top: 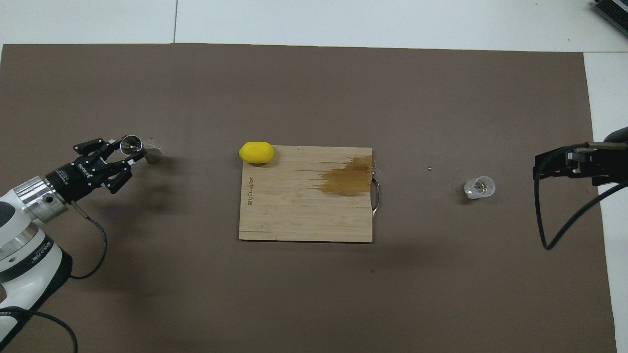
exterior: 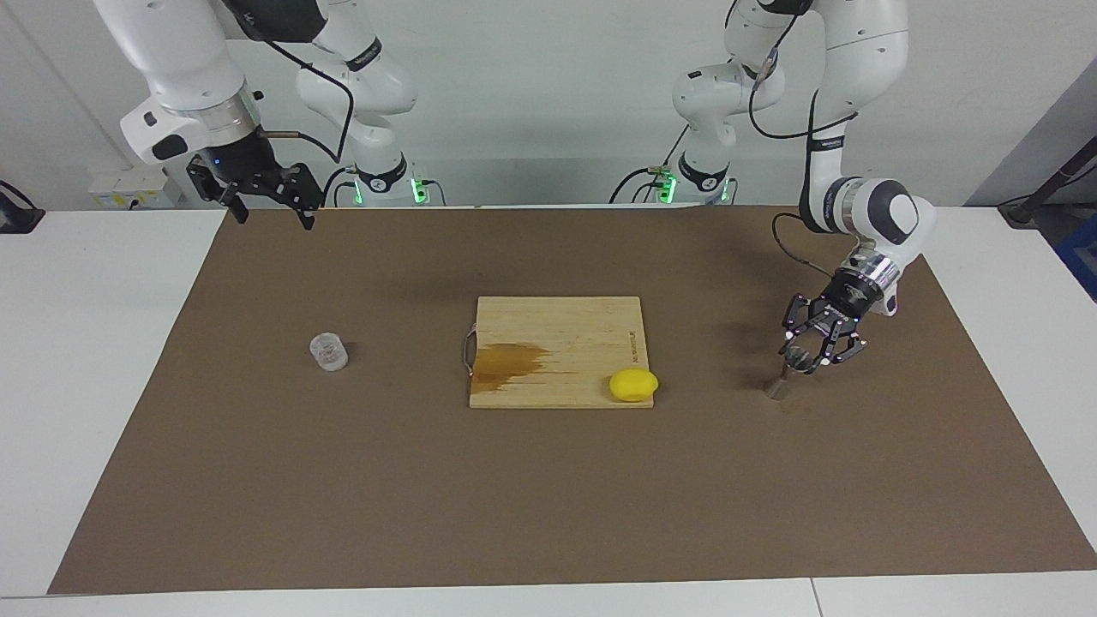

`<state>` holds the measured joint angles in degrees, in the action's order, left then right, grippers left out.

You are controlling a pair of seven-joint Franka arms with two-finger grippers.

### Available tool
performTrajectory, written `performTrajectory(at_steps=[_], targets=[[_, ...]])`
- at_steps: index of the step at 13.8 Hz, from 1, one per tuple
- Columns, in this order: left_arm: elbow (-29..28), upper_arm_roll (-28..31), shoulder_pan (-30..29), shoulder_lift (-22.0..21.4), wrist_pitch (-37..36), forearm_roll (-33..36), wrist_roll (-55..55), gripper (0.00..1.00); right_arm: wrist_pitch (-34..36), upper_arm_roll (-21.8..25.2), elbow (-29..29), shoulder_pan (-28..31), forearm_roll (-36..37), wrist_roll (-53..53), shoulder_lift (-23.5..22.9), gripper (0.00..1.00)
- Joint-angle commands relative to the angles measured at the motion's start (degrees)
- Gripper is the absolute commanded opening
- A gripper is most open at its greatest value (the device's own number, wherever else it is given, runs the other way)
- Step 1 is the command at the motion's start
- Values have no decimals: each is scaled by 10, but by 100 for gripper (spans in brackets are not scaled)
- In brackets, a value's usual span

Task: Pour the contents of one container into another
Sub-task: 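Close the left gripper around the silver metal cup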

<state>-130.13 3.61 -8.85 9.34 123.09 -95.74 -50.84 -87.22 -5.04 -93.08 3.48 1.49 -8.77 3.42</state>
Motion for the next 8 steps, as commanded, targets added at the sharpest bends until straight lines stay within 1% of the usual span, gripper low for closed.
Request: performTrajectory(at_steps=[1, 4, 6, 8], targets=[[5, 3, 9, 6, 6, -15, 75, 0, 5, -3, -10, 8, -10, -4, 14, 100], [6, 2, 10, 6, -2, -14, 77, 0, 6, -3, -9, 3, -10, -3, 14, 100], [8, 2, 10, 3, -30, -14, 75, 0, 5, -4, -8, 3, -10, -2, 11, 100], [9, -2, 10, 0, -52, -14, 71, 0, -5, -4, 7, 4, -9, -2, -5, 100]])
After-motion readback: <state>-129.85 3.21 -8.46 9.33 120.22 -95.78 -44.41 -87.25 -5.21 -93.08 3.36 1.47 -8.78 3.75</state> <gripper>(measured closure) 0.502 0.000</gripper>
